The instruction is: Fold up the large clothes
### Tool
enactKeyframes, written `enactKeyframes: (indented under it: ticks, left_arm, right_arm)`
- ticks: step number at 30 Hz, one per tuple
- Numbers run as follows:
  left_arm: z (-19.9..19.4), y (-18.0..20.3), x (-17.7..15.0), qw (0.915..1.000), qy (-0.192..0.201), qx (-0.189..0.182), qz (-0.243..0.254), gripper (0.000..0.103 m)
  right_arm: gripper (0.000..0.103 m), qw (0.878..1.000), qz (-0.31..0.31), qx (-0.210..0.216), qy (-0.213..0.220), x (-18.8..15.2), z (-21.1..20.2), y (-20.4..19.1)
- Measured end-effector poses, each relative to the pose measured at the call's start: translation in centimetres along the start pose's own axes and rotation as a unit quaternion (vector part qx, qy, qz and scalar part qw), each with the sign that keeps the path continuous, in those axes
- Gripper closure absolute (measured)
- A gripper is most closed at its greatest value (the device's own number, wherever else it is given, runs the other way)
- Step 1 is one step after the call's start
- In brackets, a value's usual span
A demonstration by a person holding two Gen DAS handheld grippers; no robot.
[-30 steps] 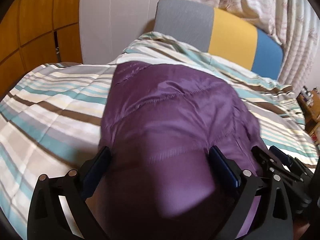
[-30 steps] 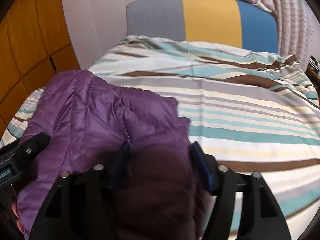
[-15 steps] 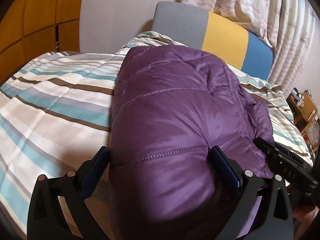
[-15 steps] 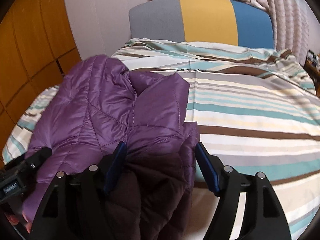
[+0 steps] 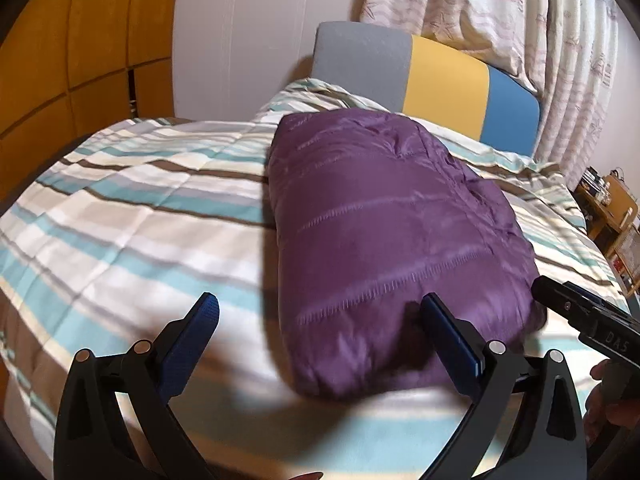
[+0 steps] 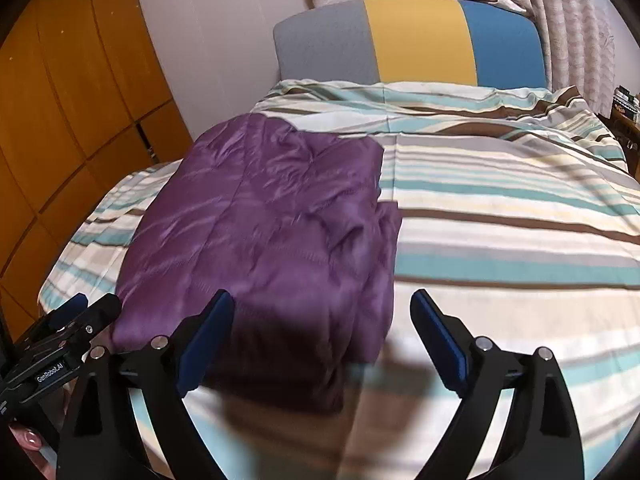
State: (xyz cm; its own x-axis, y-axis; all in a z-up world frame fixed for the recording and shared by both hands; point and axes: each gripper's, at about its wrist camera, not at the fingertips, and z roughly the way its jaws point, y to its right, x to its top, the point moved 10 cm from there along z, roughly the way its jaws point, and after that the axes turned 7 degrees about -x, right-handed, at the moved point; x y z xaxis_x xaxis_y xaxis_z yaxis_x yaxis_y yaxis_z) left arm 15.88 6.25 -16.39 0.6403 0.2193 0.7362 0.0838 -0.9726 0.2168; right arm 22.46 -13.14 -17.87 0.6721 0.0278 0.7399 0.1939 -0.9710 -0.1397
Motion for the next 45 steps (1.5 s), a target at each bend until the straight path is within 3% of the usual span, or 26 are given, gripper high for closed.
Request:
enactKeyframes:
  ticks: [9, 14, 19, 25, 45]
  left_arm:
    - [-4.4, 1.9, -0.4, 0.9992, 0.025, -0.029, 0.012, 0.003]
    - [-6.1, 2.1, 0.1, 0.9988, 0.043, -0.004, 0.021, 0.003]
    - [-6.6, 2.0, 0.3, 0.999, 0.04, -0.019, 0.007, 0.003]
    - [-7.1, 2.9, 0.2, 0.9986, 0.044, -0.018, 0.024, 0.003]
    - [-7.1, 3.8, -0.4, 0.9987, 0.038, -0.025, 0.023, 0.003]
  right_arm:
    - [0.008, 1.0, -0.021, 0.002, 0.004, -1.3, -4.1, -1.3]
    - [0.008, 0.999, -0.029, 0.002, 0.02, -1.1, -6.2, -1.6]
    - [0.007, 0.999, -0.033, 0.0, 0.028, -1.1, -7.6, -1.6]
    - [0.007, 0.999, -0.032, 0.006, 0.03, -1.3, -8.5, -1.6]
    - [0.007, 0.999, -0.027, 0.004, 0.028, -1.5, -8.5, -1.4]
